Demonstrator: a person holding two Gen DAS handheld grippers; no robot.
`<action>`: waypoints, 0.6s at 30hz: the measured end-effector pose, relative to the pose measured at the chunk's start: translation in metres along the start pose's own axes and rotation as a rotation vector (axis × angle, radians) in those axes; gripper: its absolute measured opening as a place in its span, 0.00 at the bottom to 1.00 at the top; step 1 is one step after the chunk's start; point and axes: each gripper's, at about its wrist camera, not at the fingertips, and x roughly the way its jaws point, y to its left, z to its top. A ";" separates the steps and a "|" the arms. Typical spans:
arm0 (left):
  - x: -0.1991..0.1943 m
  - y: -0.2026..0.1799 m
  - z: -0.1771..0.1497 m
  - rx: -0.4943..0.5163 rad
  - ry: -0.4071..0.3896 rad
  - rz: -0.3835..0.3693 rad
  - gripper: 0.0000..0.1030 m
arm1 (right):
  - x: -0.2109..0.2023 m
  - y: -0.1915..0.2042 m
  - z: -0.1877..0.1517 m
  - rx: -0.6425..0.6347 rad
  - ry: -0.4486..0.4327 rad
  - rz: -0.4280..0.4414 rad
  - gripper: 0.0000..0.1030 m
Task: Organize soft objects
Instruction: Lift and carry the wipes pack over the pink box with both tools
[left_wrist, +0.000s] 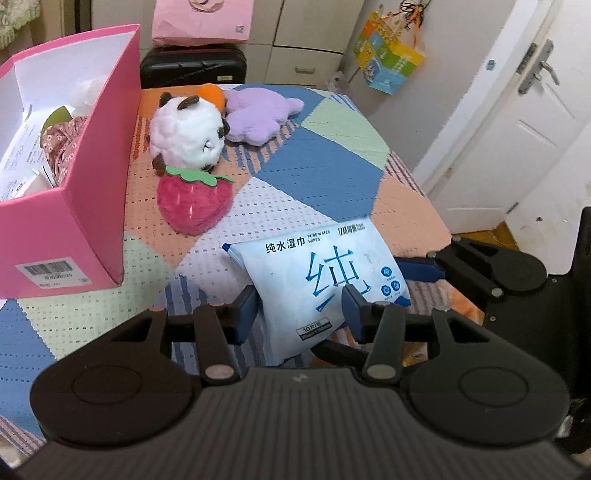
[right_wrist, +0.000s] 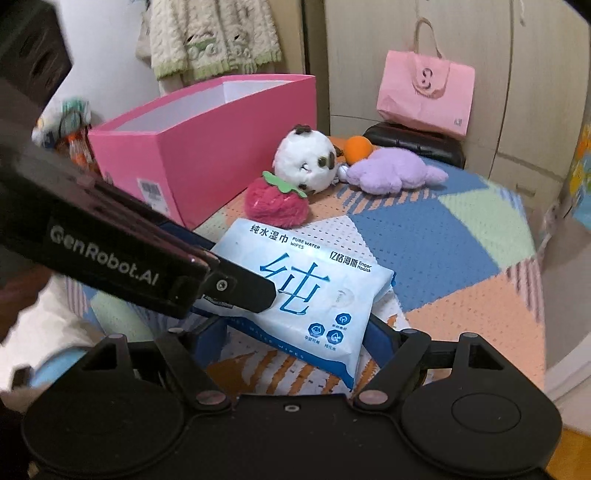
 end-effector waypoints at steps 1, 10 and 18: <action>-0.004 0.003 -0.001 -0.002 0.003 -0.013 0.46 | -0.003 0.005 0.002 -0.020 0.004 -0.015 0.81; -0.054 0.030 -0.011 -0.002 0.013 -0.081 0.46 | -0.026 0.046 0.022 -0.103 0.018 -0.019 0.82; -0.104 0.062 -0.020 -0.020 -0.027 -0.056 0.46 | -0.032 0.094 0.051 -0.209 -0.007 0.020 0.82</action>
